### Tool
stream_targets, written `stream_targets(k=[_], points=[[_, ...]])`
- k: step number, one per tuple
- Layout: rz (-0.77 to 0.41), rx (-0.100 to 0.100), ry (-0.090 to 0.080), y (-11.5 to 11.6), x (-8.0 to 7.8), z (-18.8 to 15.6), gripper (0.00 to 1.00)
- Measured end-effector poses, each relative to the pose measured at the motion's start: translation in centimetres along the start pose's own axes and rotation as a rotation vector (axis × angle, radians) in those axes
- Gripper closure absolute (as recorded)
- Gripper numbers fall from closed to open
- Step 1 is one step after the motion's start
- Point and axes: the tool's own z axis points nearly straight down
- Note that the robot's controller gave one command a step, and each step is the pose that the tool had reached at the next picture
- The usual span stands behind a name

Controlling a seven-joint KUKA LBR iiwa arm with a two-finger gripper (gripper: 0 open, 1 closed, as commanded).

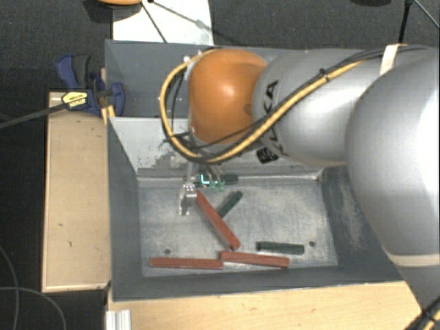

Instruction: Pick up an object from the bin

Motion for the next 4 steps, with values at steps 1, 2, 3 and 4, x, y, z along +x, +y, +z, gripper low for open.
stream_targets(k=[1,2,3,4], points=[[0.004,-0.001,-0.008,-0.1,-0.2,-0.5,0.00],[0.258,-0.004,-0.011,-3.4,1.1,2.6,0.00],[0.385,-0.001,-0.007,-5.7,0.7,4.9,0.00],[0.354,-0.003,-0.009,-7.3,0.4,4.0,0.00]])
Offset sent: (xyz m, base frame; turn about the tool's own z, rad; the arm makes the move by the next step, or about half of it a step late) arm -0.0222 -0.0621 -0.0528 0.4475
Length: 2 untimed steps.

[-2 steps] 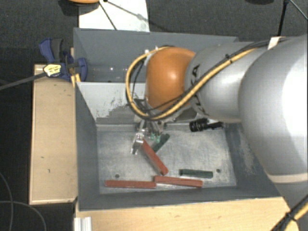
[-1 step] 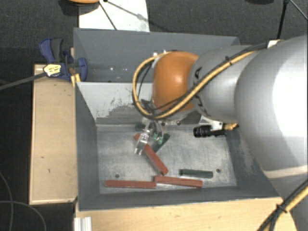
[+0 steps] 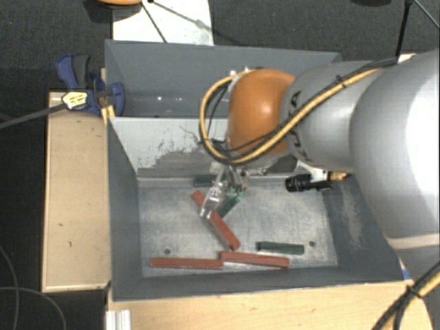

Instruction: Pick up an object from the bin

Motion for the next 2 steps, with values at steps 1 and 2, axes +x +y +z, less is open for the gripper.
stream_targets(k=[1,2], points=[[0.108,0.002,0.002,-1.6,0.4,2.7,0.00],[0.274,-0.006,0.001,-2.4,1.8,4.7,1.00]])
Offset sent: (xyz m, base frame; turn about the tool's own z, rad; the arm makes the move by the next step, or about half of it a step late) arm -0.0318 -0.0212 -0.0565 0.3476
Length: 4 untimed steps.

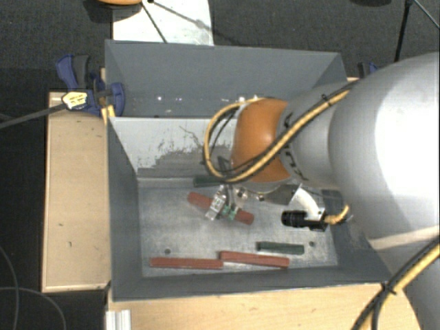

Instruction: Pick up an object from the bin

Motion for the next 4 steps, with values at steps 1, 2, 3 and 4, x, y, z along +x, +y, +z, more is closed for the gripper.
stream_targets(k=[1,2,3,4], points=[[0.063,-0.003,-0.002,0.0,0.1,0.1,1.00],[0.066,-0.005,-0.004,0.0,0.2,0.1,1.00],[0.042,0.010,0.003,-0.4,0.3,-0.9,1.00],[0.040,0.014,0.005,-0.5,0.3,-3.3,1.00]])
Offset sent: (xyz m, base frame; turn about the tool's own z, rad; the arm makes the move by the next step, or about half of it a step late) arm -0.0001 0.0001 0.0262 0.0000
